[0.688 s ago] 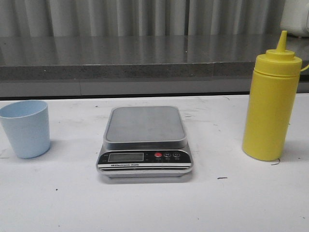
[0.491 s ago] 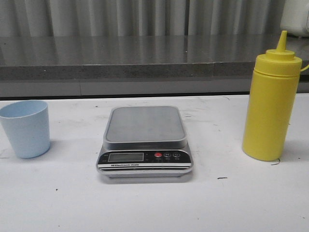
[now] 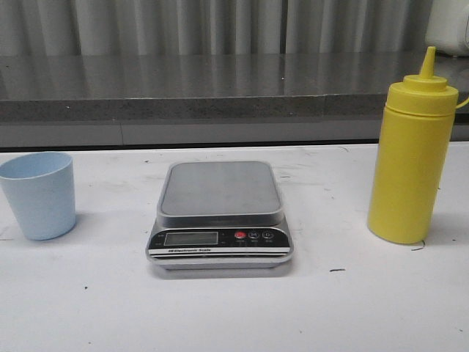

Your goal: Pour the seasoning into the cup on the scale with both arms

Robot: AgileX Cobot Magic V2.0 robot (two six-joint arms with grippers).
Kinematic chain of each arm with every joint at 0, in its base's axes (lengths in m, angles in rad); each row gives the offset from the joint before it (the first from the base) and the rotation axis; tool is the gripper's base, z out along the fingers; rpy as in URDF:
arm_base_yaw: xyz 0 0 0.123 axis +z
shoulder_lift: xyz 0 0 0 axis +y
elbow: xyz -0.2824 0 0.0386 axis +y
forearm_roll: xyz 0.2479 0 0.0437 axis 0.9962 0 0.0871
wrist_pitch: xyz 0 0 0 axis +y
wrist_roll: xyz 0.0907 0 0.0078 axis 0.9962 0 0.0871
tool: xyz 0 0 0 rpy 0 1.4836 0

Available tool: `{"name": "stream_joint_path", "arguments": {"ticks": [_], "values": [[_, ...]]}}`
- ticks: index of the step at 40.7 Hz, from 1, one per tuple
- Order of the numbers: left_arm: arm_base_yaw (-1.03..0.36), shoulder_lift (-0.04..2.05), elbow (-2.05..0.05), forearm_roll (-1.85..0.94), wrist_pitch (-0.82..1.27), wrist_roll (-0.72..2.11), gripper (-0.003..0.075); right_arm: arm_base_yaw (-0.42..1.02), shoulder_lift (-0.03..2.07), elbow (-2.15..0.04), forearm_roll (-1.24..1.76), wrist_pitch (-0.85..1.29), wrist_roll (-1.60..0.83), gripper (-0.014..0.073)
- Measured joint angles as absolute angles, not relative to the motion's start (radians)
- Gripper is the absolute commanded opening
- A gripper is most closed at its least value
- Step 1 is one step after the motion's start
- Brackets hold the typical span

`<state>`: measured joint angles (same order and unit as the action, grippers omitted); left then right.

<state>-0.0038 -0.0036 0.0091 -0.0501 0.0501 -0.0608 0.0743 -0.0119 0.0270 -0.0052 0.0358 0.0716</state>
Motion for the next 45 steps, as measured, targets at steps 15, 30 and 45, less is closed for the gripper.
{"name": "stream_joint_path", "arguments": {"ticks": [15, 30, 45], "values": [[-0.004, -0.004, -0.066, -0.050, 0.061, -0.061, -0.0020, 0.074, -0.012, -0.043, -0.005, 0.113, 0.072, -0.0067], [-0.004, 0.126, -0.516, -0.050, 0.367, -0.061, -0.0020, 0.074, 0.128, -0.438, -0.005, 0.465, 0.072, -0.0067], [-0.004, 0.338, -0.641, -0.050, 0.517, -0.061, -0.0020, 0.074, 0.369, -0.561, -0.005, 0.620, 0.072, -0.0067]]}}
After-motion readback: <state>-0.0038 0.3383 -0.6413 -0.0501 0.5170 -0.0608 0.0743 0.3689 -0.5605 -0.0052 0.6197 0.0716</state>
